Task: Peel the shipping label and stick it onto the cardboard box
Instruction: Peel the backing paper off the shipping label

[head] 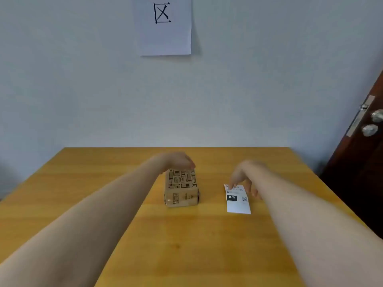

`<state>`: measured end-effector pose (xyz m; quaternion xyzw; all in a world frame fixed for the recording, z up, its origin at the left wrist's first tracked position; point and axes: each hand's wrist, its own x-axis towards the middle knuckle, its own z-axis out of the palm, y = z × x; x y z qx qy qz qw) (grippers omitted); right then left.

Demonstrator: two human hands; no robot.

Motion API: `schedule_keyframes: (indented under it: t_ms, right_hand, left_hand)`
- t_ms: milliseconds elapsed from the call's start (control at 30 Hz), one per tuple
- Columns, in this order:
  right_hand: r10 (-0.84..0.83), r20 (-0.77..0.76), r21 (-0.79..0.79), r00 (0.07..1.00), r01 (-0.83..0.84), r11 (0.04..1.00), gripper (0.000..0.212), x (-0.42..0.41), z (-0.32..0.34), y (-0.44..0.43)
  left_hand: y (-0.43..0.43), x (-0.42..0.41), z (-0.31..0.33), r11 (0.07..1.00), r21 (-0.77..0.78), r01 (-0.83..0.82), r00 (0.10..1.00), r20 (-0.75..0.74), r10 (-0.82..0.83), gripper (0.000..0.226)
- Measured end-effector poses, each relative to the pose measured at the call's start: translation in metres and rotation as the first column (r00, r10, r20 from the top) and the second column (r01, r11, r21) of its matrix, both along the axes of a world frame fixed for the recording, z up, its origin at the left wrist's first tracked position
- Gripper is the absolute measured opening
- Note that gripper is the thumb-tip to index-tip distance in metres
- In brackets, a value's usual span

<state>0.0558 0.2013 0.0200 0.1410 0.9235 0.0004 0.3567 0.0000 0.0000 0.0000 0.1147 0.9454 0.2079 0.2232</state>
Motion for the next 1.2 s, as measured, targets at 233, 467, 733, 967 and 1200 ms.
schedule_keyframes:
  t_ms: [233, 467, 733, 967, 1200]
  right_hand:
    - [-0.074, 0.040, -0.031, 0.996, 0.075, 0.997, 0.061, -0.038, -0.053, 0.012]
    - [-0.385, -0.246, -0.154, 0.890, 0.356, 0.922, 0.117, -0.077, -0.135, 0.020]
    - [-0.775, -0.198, -0.899, 0.600, 0.204, 0.388, 0.075, -0.116, -0.106, -0.001]
    - [-0.687, -0.374, -0.919, 0.623, -0.152, 0.363, 0.065, -0.137, -0.041, -0.038]
    - [-0.643, -0.449, -0.893, 0.620, -0.317, 0.318, 0.073, -0.149, -0.032, -0.059]
  left_hand:
    - [0.008, -0.026, -0.025, 0.997, -0.075, -0.014, 0.998, 0.067, 0.019, 0.044]
    - [0.012, -0.042, -0.032, 0.989, -0.148, 0.006, 0.998, 0.061, 0.003, 0.042]
    - [-0.002, -0.059, -0.026, 0.975, 0.193, -0.109, 0.990, 0.106, 0.090, 0.050]
    - [-0.017, -0.076, -0.003, 0.770, 0.634, -0.065, 0.984, -0.086, 0.154, 0.043]
    - [-0.016, -0.096, -0.015, 0.714, 0.700, 0.015, 0.930, -0.272, 0.246, 0.034]
